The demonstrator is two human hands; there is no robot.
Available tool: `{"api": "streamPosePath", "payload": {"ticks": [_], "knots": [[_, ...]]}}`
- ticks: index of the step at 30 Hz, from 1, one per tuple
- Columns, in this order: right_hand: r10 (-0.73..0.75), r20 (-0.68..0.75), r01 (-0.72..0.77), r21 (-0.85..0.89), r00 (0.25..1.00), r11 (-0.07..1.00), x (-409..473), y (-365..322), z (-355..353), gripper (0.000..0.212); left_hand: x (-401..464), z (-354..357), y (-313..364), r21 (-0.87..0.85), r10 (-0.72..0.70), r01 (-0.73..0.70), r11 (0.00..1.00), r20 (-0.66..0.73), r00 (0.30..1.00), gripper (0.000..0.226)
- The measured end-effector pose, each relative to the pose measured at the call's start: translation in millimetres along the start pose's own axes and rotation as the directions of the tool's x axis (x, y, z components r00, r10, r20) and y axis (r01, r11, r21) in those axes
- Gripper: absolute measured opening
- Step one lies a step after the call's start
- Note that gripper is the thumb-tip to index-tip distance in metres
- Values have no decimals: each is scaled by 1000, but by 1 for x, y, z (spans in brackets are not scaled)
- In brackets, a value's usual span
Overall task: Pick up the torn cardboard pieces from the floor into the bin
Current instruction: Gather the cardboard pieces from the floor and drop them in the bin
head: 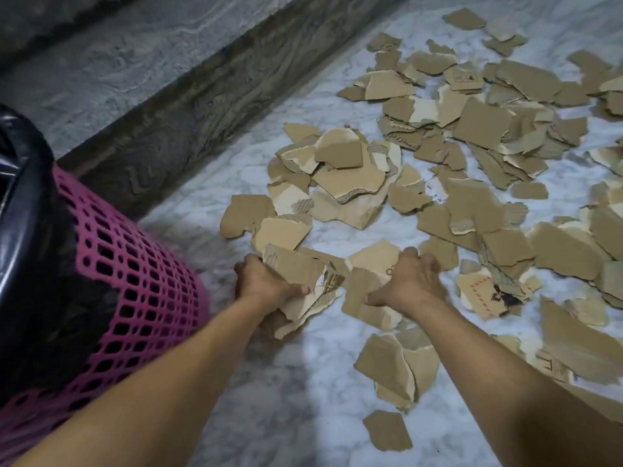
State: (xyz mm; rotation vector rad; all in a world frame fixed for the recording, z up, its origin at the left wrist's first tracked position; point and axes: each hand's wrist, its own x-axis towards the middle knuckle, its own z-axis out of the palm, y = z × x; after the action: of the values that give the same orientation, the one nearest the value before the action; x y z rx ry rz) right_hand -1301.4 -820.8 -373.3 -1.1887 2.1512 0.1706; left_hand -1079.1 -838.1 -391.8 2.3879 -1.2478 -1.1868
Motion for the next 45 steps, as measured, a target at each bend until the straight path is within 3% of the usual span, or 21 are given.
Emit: {"api": "streamPosePath", "payload": {"ticks": [3, 6, 9, 13, 15, 18, 20, 25, 30, 34, 40, 45], "knots": [[-63, 65, 63, 1, 996, 998, 4, -6, -11, 88, -3, -2, 6, -84, -22, 26, 996, 45, 999, 102], [-128, 122, 135, -51, 984, 990, 8, -5, -34, 65, -10, -8, 10, -90, 57, -49, 995, 95, 994, 53], [-147, 139, 167, -143, 979, 976, 20, 12, -59, 41, -11, -16, 19, -35, 158, -154, 987, 178, 971, 38], [-73, 93, 92, -224, 993, 970, 38, 46, -75, 52, -6, -16, 46, 75, 167, -185, 980, 198, 966, 28], [-79, 123, 106, -231, 989, 967, 45, 57, -74, 64, -5, -12, 58, 151, 184, -210, 966, 170, 968, 36], [-123, 77, 135, -189, 989, 973, 48, 66, -67, 75, -6, 3, 64, 326, 235, -271, 905, 148, 961, 84], [-149, 15, 150, -171, 989, 974, 44, 65, -60, 76, -10, 15, 61, 372, 247, -286, 883, 150, 957, 101], [-150, -62, 147, -46, 987, 988, 35, 60, -43, 78, -16, 32, 56, 457, 275, -319, 830, 162, 948, 90], [-39, -67, 48, 126, 997, 991, 36, 54, -42, 92, -23, 37, 51, 358, 258, -306, 882, 176, 950, 61], [-65, -27, 67, 112, 998, 991, 30, 51, -42, 96, -27, 39, 46, 268, 197, -244, 932, 191, 962, 64], [-120, 19, 119, 54, 993, 991, 6, 55, -38, 64, -49, 38, 36, 243, 192, -255, 936, 256, 947, 62], [-178, -18, 177, 232, 984, 956, -19, 59, -46, 82, -75, 14, 35, 249, 198, -265, 931, 264, 944, 54]]}}
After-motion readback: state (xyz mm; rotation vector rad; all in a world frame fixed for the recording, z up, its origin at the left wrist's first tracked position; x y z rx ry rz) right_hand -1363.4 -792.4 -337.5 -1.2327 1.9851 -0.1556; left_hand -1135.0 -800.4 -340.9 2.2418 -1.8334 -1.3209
